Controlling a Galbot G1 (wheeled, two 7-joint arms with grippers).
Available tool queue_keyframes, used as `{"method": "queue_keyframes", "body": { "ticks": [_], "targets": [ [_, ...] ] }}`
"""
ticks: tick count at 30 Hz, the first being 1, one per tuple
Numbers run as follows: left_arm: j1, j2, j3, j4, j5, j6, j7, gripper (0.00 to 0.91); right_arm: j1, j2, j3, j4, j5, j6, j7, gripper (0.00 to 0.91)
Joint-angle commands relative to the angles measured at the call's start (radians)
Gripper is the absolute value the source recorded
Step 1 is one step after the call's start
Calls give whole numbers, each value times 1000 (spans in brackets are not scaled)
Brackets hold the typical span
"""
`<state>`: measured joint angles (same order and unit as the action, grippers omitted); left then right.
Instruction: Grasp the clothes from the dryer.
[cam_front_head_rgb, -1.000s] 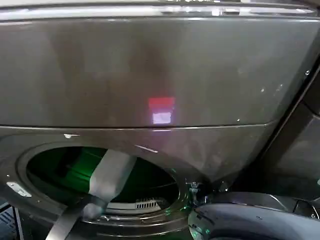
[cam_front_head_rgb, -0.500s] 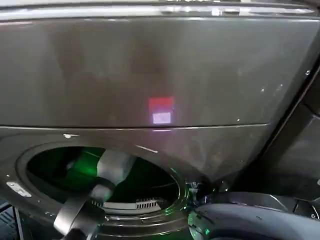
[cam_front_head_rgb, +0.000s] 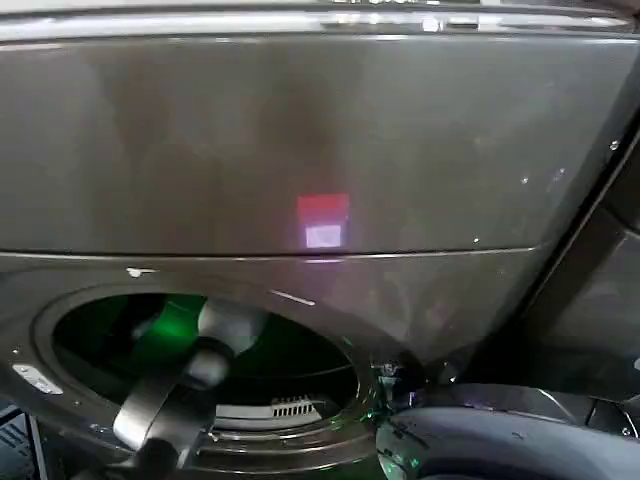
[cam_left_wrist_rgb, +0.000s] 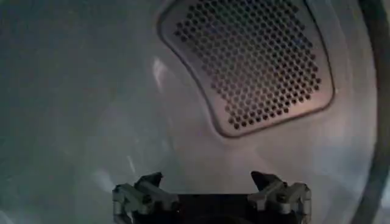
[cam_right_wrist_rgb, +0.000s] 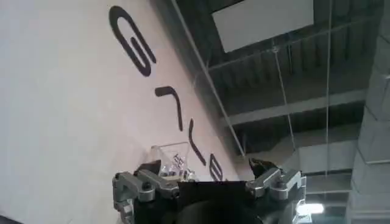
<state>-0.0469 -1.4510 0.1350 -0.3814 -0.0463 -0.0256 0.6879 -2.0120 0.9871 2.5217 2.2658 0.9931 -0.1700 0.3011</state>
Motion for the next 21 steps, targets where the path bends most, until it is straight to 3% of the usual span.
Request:
{"method": "queue_keyframes", "body": {
  "ticks": [1,21],
  "targets": [
    [-40,9,89,104,116,-32,230,907,-4,3,5,3,2,0,-2,907],
    [-52,31,144,156,231,-119,448,907,-5,18,4,5,0,1,-8,907]
  ]
}}
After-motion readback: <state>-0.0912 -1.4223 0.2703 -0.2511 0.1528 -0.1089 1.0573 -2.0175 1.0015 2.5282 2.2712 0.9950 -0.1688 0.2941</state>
